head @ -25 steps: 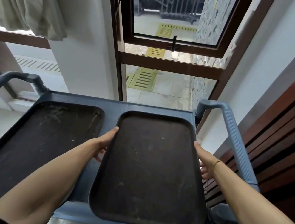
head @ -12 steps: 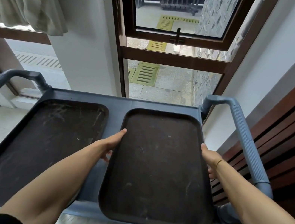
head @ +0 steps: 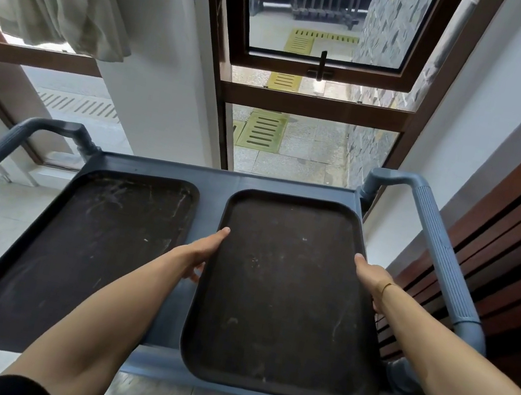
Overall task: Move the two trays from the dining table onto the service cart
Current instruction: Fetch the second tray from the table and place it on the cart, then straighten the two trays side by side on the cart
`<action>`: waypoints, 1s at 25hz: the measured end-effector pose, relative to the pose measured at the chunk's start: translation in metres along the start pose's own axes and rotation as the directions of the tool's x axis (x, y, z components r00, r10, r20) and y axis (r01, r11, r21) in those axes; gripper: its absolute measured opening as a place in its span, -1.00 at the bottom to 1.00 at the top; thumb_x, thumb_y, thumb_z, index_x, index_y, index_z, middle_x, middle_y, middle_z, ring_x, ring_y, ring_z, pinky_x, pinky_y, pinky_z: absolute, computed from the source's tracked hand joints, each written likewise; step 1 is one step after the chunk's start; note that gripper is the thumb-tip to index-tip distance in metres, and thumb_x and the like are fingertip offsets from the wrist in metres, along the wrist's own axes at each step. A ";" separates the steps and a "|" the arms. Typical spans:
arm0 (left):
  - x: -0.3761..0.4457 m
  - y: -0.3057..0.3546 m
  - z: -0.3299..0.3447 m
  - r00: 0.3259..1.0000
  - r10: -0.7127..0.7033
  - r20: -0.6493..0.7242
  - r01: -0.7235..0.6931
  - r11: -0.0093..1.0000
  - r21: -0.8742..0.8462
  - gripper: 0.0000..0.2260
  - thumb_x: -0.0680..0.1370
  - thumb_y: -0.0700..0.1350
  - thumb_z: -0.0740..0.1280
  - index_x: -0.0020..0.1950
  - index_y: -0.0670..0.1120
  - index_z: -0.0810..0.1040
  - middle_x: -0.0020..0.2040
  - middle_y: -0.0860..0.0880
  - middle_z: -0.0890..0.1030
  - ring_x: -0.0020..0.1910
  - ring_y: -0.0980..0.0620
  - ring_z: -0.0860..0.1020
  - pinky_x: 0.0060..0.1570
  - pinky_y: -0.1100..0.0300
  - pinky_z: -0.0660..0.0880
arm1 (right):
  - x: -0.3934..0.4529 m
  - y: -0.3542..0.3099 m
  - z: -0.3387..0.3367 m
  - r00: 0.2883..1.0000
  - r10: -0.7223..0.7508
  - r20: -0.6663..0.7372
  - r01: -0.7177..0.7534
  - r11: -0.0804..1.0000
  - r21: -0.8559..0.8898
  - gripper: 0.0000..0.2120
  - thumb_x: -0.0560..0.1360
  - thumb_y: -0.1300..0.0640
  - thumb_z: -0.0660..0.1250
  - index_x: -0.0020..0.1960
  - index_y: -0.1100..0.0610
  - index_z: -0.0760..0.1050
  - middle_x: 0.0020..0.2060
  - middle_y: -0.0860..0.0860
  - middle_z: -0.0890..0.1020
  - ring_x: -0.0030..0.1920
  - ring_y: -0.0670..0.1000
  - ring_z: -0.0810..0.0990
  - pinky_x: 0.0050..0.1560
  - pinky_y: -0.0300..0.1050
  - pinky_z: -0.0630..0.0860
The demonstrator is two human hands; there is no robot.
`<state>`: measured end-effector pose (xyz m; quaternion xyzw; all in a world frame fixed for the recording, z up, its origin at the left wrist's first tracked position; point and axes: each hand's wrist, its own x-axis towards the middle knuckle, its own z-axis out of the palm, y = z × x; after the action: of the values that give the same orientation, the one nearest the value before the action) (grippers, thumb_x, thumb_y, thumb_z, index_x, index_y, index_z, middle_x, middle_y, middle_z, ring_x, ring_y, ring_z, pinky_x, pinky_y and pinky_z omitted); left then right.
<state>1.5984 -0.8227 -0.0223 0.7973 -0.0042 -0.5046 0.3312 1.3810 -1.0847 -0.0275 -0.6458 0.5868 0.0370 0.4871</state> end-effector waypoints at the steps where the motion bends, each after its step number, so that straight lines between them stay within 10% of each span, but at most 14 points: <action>1: 0.000 -0.002 0.000 1.000 0.005 -0.003 -0.005 1.000 -0.009 -0.25 0.53 0.44 -0.01 0.52 -0.05 0.29 0.46 -0.20 0.38 0.37 -0.25 0.39 0.37 -0.26 0.31 | -0.001 0.001 0.001 1.000 -0.002 -0.018 0.002 0.999 -0.036 -0.33 0.62 -0.21 0.03 0.46 0.31 0.31 0.45 0.25 0.33 0.44 0.26 0.31 0.45 0.16 0.27; 8: -0.015 -0.004 0.006 0.988 0.075 -0.132 -0.077 0.997 -0.009 -0.29 0.59 0.35 0.02 0.56 -0.11 0.20 0.55 -0.17 0.26 0.49 -0.20 0.26 0.45 -0.14 0.16 | -0.012 0.001 0.004 0.979 -0.182 -0.093 0.137 0.920 -0.366 -0.40 0.63 -0.20 -0.02 0.52 0.15 0.22 0.46 0.27 0.24 0.44 0.32 0.16 0.39 0.20 0.23; 25: -0.075 -0.111 -0.156 0.869 0.415 -0.269 -0.381 0.908 0.171 -0.46 0.62 0.23 0.13 0.49 -0.05 0.37 0.52 -0.15 0.31 0.47 -0.14 0.30 0.46 -0.03 0.22 | -0.120 -0.088 0.178 0.853 -0.512 0.099 0.493 0.730 -0.473 -0.41 0.58 -0.28 0.03 0.54 -0.05 0.21 0.52 0.12 0.25 0.51 0.22 0.16 0.39 0.37 0.16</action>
<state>1.6511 -0.6286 0.0209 0.8635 -0.1469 -0.2978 0.3796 1.5070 -0.8921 0.0053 -0.8809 0.3712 0.0367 0.2912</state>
